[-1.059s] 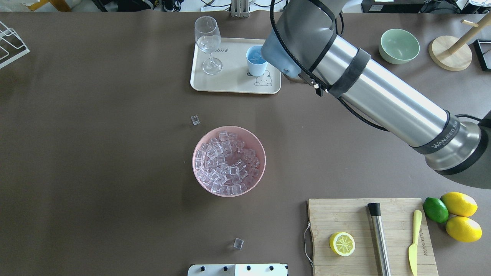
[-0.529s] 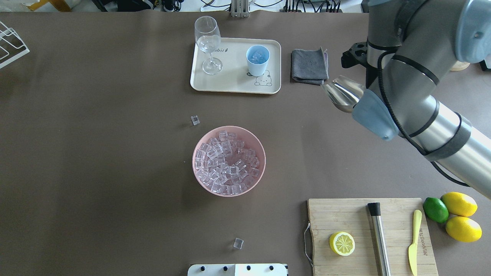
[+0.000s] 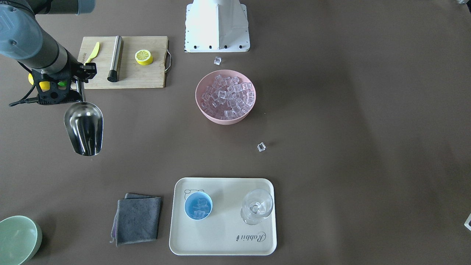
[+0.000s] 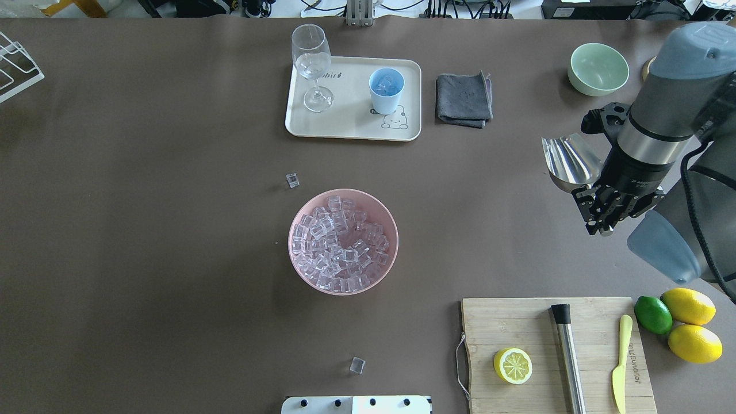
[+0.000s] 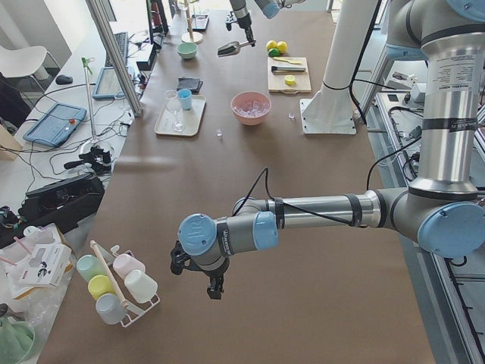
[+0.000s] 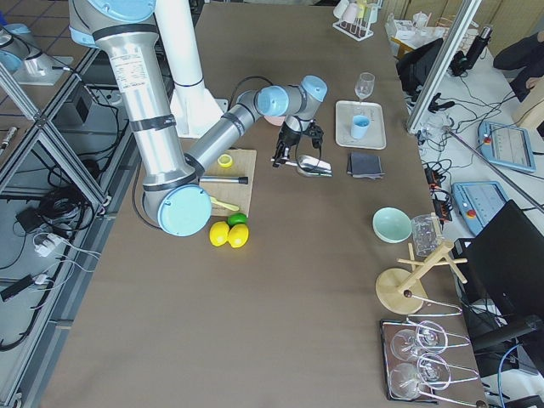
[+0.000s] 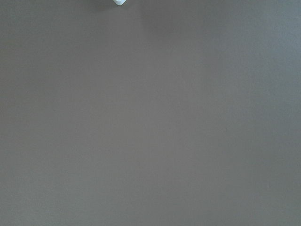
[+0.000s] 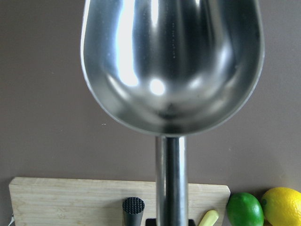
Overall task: Put ice in cup with scoop
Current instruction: 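Carry the empty scoop back and lower it onto the table with the right gripper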
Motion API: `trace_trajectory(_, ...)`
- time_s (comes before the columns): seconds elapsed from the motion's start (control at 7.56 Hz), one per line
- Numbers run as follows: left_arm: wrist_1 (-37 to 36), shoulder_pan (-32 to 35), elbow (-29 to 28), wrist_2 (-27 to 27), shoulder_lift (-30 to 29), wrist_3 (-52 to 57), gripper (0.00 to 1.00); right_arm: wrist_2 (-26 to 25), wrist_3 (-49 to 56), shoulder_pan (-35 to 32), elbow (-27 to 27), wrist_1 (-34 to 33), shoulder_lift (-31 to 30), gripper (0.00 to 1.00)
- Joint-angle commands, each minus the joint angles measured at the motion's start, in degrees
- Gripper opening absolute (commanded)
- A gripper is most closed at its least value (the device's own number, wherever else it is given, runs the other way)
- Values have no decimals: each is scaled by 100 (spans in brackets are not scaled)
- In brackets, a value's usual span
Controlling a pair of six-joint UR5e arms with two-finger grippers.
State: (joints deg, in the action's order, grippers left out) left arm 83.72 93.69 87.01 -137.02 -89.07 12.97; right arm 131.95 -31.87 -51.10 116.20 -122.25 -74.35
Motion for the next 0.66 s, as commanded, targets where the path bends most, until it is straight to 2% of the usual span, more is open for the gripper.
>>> trace_trajectory(0.0, -14, 43, 62, 0, -6, -322, 99, 33, -1678, 388, -482, 2200, -659, 0)
trace_trajectory(0.26, -14, 140, 106, 26, 170, -322, 99, -20, -2390, 836, -739, 3038, -668, 0)
trace_trajectory(0.53, -14, 158, 141, 26, 171, -322, 99, -133, -2666, 1154, -695, 3155, -659, 0)
